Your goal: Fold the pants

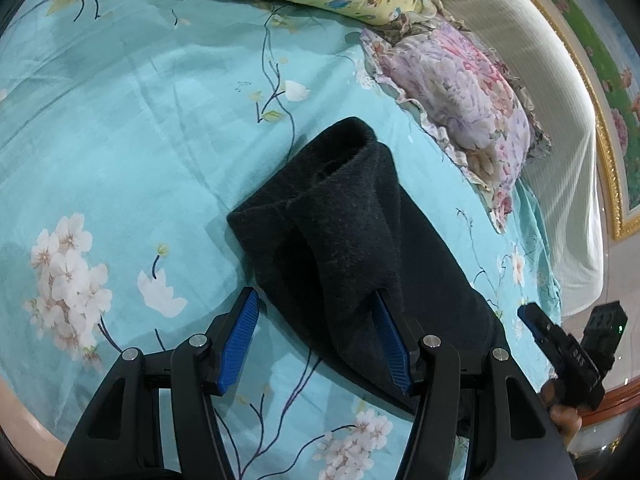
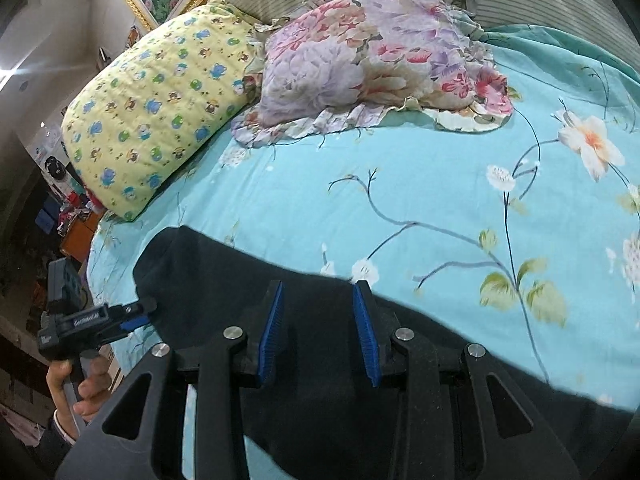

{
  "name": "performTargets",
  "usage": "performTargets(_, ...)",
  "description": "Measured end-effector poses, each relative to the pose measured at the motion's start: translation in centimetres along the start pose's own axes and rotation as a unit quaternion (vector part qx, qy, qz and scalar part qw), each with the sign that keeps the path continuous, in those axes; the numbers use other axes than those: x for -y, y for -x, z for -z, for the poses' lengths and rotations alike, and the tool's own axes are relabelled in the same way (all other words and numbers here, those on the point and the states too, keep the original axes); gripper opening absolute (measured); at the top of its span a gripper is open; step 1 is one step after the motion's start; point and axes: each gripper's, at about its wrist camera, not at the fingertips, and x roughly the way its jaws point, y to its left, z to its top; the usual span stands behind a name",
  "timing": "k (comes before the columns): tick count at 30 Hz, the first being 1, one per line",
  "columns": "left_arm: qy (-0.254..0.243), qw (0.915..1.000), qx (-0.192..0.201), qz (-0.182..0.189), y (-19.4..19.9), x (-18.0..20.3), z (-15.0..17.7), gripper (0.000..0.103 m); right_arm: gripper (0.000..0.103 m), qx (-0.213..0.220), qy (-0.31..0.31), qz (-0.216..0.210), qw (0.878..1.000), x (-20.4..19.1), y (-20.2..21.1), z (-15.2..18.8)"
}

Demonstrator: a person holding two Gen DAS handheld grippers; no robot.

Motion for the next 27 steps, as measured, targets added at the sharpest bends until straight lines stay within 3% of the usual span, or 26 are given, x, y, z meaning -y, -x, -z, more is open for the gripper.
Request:
performTargets(9,0.006,0.9999,-0.005,-0.013,-0.9,-0.4,-0.7,0.061,0.037,-0.065,0.031,0.012,0.997,1.2,-5.9,-2.4)
performTargets(16,0.006,0.9998,-0.006,-0.017,-1.4,-0.7,-1.0,0.060,0.037,-0.125,0.068,0.010,0.990,0.7,-9.0,-0.9)
performTargets(22,-0.004,0.9995,0.000,-0.030,-2.2,-0.1,-1.5,0.060,0.038,-0.148,0.091,0.004,0.985,0.1,-9.3,-0.2)
performTargets(26,-0.023,0.9987,0.011,-0.043,-2.9,0.9,-1.7,0.056,0.035,-0.165,0.098,0.000,0.981,-0.1,-10.0,-0.8)
performTargets(27,-0.028,0.9984,0.014,-0.047,-2.9,1.1,-1.7,0.050,0.032,-0.166,0.103,0.001,0.981,-0.3,-10.1,-0.7)
